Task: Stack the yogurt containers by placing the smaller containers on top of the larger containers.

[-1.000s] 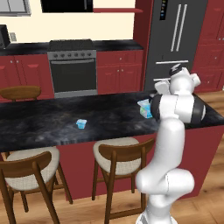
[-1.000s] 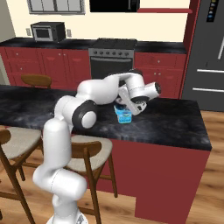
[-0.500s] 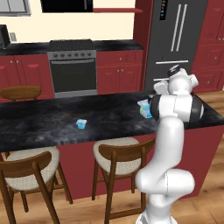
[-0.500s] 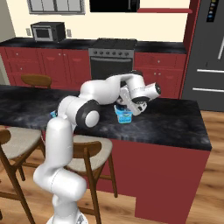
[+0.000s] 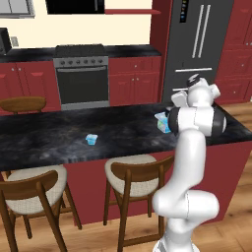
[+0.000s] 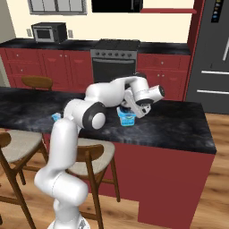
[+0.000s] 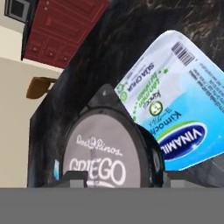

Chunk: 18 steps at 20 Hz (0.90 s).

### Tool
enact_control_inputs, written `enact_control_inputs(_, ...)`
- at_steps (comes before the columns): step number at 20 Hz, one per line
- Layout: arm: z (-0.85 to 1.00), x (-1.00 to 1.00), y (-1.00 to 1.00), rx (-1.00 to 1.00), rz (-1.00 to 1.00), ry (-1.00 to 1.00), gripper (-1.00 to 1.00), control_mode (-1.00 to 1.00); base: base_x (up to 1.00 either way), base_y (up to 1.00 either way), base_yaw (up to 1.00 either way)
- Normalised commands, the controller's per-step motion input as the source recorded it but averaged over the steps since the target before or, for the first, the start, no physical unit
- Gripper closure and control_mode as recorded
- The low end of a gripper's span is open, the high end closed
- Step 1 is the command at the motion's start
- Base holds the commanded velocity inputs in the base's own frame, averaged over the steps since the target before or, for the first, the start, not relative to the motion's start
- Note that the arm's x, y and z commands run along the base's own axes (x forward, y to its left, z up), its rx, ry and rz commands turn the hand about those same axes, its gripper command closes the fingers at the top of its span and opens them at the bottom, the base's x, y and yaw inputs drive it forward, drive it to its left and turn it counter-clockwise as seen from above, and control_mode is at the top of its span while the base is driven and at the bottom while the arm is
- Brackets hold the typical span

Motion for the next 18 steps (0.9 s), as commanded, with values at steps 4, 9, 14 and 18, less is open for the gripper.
enact_control_inputs(4, -0.08, 0.23, -0.05, 0.0, 0.0, 0.02, 1.0, -1.0, 0.0, 0.0, 0.0)
enact_control_inputs(9, -0.08, 0.28, -0.05, 0.0, 0.0, 0.02, 1.0, -1.0, 0.0, 0.0, 0.0)
enact_control_inputs(14, -0.07, 0.27, -0.05, 0.0, 0.0, 0.02, 1.0, -1.0, 0.0, 0.0, 0.0)
enact_control_inputs(18, -0.09, 0.25, -0.06, 0.0, 0.0, 0.03, 1.0, -1.0, 0.0, 0.0, 0.0)
